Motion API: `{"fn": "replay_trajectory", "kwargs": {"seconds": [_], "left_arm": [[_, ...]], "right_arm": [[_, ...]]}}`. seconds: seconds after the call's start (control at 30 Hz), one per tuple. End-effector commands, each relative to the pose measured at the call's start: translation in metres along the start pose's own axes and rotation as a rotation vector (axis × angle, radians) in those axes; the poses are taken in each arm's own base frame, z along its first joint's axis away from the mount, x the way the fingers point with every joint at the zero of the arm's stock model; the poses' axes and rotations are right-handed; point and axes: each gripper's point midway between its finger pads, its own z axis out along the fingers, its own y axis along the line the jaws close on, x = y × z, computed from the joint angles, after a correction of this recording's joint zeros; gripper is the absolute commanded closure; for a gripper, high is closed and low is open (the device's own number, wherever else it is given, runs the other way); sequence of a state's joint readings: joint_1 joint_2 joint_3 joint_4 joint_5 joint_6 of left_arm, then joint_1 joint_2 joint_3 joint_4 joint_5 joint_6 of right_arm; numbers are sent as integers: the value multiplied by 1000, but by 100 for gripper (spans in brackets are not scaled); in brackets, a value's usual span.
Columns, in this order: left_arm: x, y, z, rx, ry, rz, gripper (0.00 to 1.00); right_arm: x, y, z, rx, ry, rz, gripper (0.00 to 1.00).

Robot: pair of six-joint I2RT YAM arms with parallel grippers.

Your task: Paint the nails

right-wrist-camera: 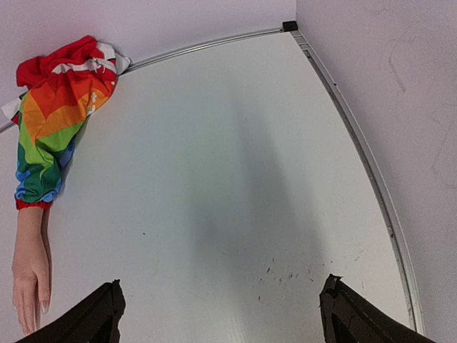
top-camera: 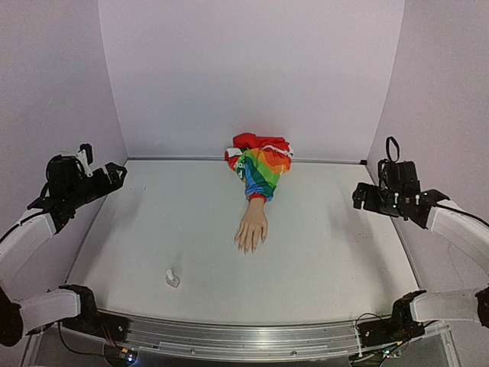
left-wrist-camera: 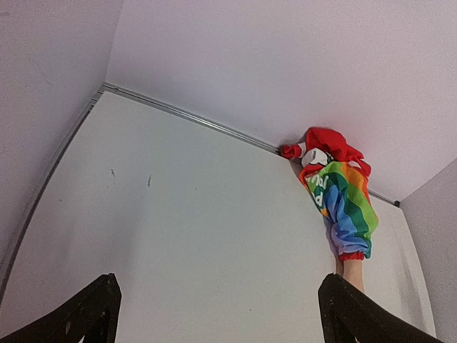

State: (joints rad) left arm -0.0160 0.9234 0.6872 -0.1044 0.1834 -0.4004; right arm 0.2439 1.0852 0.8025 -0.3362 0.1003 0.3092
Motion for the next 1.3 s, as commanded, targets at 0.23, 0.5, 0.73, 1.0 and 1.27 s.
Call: {"fn": "replay_trajectory", "kwargs": {"seconds": [0.23,0.5,0.73,1.0,1.27], "left_arm": [[121,-45,-13,62,372,-99,9],[197,-62,-52,32,553,-181,10],[253,-104,-61,24,698,17,11],[294,-94,-53,-89,773,156,25],[316,-98,-50,-89,815,191,42]], "right_arm": [[0,74,-2,-215,15,-93,2],[6,94,1,-270,32,-94,2],[9,98,1,-282,40,-95,2],[12,96,-6,-285,30,-109,2],[13,95,-8,-289,26,-108,2]]}}
